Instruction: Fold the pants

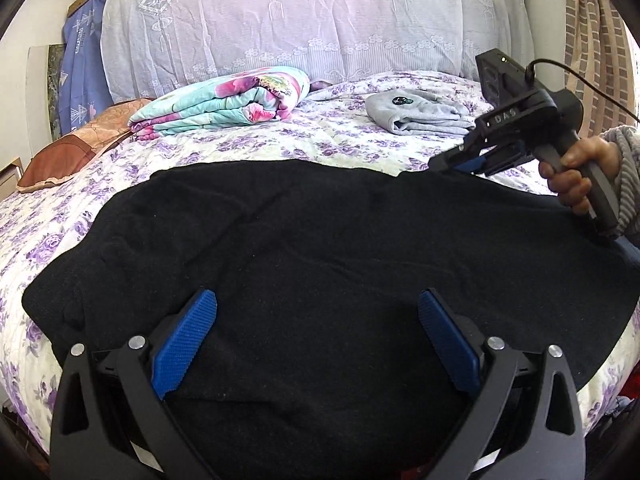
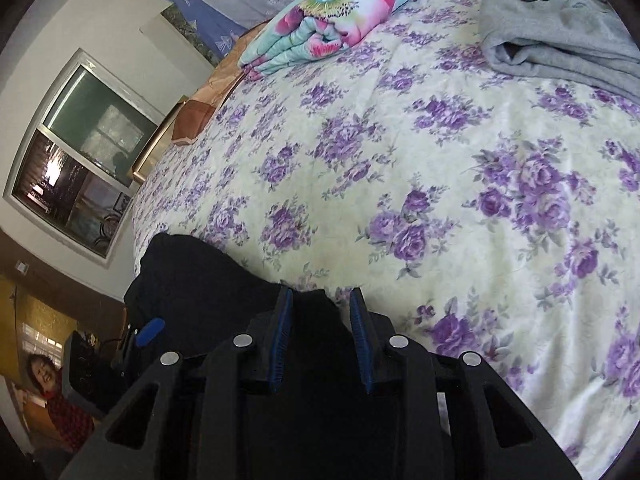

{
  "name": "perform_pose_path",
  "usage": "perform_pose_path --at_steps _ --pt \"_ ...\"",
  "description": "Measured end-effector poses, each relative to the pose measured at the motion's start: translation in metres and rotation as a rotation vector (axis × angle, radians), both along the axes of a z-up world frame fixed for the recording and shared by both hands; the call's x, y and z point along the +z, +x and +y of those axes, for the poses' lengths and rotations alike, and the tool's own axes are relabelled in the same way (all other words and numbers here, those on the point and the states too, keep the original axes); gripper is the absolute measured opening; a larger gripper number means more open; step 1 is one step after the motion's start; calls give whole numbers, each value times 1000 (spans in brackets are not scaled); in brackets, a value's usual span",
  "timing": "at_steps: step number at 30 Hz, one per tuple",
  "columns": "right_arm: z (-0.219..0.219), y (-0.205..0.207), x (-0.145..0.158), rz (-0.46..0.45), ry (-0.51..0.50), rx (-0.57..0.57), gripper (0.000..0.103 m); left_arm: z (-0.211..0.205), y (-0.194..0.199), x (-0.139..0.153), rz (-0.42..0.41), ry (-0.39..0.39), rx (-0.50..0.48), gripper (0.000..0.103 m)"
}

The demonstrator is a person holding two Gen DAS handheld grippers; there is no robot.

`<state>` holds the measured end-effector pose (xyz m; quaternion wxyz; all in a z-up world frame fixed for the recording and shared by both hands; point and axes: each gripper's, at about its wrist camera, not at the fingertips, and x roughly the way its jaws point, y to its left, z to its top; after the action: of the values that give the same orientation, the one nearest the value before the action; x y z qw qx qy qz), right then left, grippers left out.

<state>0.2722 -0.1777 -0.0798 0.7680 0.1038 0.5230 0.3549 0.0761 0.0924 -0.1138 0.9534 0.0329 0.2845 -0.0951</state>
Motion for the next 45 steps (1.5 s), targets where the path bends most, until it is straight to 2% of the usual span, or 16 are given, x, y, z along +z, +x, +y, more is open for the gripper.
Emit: perform_pose_path --at_steps 1,7,12,15,18,20,24,27,29,31,33,36,39,41,43,45 --pt "2 -1 -1 -12 -4 -1 8 0 0 0 -1 0 0 98" --pt "-4 -4 22 -132 -28 -62 1 -1 1 1 3 7 3 98" --pt "6 12 -14 -78 -120 -65 2 -3 5 1 18 11 12 98" --pt "-1 9 1 -106 -126 -108 14 -1 5 5 40 -4 14 98" --pt "-6 -7 29 -242 -177 -166 15 9 4 18 68 -82 7 98" --pt "0 -21 40 -274 -153 -125 14 22 2 31 63 -151 28 98" --pt "28 -33 30 -251 -143 -20 14 54 13 49 52 -204 156 98" --pt "35 -18 -12 -138 -163 -32 8 72 43 31 158 -264 190 98" --pt "24 -13 -11 -100 -113 -75 2 62 48 25 142 -175 215 98" --pt "18 -22 5 -156 -89 -113 9 50 47 29 140 -119 249 98" --pt "19 -30 14 -199 -88 -96 9 52 38 42 108 -197 211 98" --pt "21 -27 -12 -105 -112 -77 15 59 49 40 147 -204 220 98" --pt "7 -24 -9 -63 -31 -131 12 57 62 27 186 -159 268 98" --pt "-6 -37 13 -139 -6 -187 20 52 55 37 172 -154 270 98" --pt "-21 -57 35 -209 36 -207 41 57 45 45 160 -235 254 98" --pt "-38 -81 52 -280 50 -243 52 64 35 53 144 -313 247 98"
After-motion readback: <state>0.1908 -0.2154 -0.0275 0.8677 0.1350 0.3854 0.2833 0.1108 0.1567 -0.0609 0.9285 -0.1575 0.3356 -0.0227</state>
